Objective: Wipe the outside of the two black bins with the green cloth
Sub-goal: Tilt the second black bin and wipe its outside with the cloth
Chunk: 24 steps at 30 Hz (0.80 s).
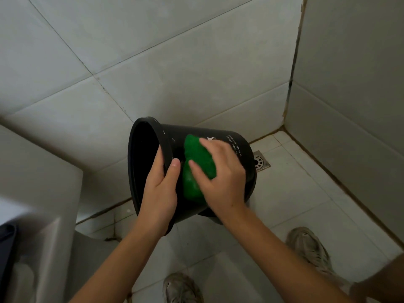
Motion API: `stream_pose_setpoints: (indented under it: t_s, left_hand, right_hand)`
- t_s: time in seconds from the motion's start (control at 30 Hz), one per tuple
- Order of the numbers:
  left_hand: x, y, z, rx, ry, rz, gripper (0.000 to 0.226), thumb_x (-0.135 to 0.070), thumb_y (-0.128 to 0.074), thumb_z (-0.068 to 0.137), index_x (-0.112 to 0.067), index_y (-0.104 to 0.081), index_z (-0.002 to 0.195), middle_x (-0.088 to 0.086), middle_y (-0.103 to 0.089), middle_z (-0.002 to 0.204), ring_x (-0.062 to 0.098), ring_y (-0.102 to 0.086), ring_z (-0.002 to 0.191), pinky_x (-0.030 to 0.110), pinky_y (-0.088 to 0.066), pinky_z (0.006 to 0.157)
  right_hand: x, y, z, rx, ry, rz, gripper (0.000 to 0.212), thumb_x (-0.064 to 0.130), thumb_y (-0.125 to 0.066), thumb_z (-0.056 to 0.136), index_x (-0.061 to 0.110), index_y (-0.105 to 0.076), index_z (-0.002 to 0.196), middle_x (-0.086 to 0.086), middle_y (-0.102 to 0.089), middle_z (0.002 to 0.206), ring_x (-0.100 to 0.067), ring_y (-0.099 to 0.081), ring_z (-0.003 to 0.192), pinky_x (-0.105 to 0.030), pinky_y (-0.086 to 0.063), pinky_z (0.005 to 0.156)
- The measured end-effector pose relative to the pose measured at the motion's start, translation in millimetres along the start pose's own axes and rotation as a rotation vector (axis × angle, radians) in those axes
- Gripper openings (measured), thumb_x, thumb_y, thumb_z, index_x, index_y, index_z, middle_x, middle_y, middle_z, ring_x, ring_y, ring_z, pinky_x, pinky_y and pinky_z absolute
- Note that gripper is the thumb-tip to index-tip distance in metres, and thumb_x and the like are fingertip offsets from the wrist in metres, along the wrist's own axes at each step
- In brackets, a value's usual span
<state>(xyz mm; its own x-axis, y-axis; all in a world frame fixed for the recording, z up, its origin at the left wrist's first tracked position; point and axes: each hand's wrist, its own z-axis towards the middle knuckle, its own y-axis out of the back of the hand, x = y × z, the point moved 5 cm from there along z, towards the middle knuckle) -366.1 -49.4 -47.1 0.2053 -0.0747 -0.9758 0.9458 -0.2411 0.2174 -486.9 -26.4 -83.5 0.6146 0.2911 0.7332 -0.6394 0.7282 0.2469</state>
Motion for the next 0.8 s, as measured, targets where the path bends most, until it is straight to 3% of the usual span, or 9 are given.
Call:
stream_pose_setpoints:
  t_s: [0.1, 0.23, 0.3, 0.47, 0.67, 0.8]
  left_hand:
    - [-2.2, 3.3, 3.9, -0.032, 0.033, -0.076, 0.039, -0.014, -0.039, 0.104, -0.031, -0.053, 0.137, -0.003, -0.067, 0.124, 0.015, -0.064, 0.114, 0.036, -0.051, 0.099]
    - [0.9, -0.4, 1.1, 0.010, 0.055, -0.054, 0.041, -0.020, -0.037, 0.105, -0.038, -0.048, 0.140, -0.008, -0.064, 0.128, 0.014, -0.061, 0.118, 0.044, -0.049, 0.101]
    - [1.9, -0.7, 1.3, 0.011, 0.064, -0.059, 0.041, -0.022, -0.038, 0.105, -0.039, -0.046, 0.141, -0.009, -0.063, 0.129, 0.014, -0.061, 0.119, 0.046, -0.048, 0.102]
    - [1.1, 2.7, 5.2, -0.003, 0.068, -0.105, 0.039, -0.021, -0.038, 0.105, -0.036, -0.051, 0.138, -0.006, -0.065, 0.128, 0.015, -0.062, 0.118, 0.047, -0.046, 0.105]
    - [5.4, -0.5, -1.3, 0.045, 0.050, -0.054, 0.042, -0.026, -0.038, 0.105, -0.041, -0.042, 0.144, -0.011, -0.057, 0.137, 0.013, -0.055, 0.126, 0.046, -0.044, 0.106]
    - [2.1, 2.8, -0.1, 0.040, 0.034, -0.063, 0.041, -0.022, -0.038, 0.104, -0.035, -0.046, 0.142, -0.009, -0.061, 0.134, 0.013, -0.057, 0.124, 0.046, -0.044, 0.107]
  right_hand:
    - [19.3, -8.1, -6.2, 0.068, 0.159, -0.070, 0.039, 0.038, -0.058, 0.091, 0.017, -0.056, 0.124, -0.010, -0.063, 0.110, -0.021, -0.060, 0.096, -0.024, -0.050, 0.073]
    - [-8.1, -7.7, 32.1, 0.090, -0.101, -0.163, 0.042, 0.044, -0.054, 0.088, 0.019, -0.064, 0.121, -0.004, -0.063, 0.108, -0.021, -0.060, 0.092, -0.025, -0.045, 0.069]
    - [-6.6, -6.9, 37.4, 0.085, -0.138, -0.168, 0.042, 0.043, -0.055, 0.086, 0.020, -0.065, 0.120, -0.002, -0.063, 0.106, -0.020, -0.060, 0.090, -0.026, -0.047, 0.069]
    - [18.0, -5.2, 10.9, 0.129, 0.130, -0.122, 0.037, 0.037, -0.060, 0.085, 0.017, -0.069, 0.114, -0.006, -0.064, 0.101, -0.019, -0.062, 0.086, -0.025, -0.050, 0.065]
    - [-16.1, -13.4, 66.8, 0.210, -0.142, -0.144, 0.032, 0.038, -0.063, 0.086, 0.027, -0.067, 0.116, 0.001, -0.065, 0.104, -0.019, -0.062, 0.090, -0.023, -0.037, 0.070]
    - [9.6, -3.1, 31.8, 0.163, 0.021, -0.095, 0.037, 0.038, -0.059, 0.082, 0.020, -0.069, 0.114, -0.002, -0.064, 0.101, -0.018, -0.061, 0.088, -0.025, -0.046, 0.071]
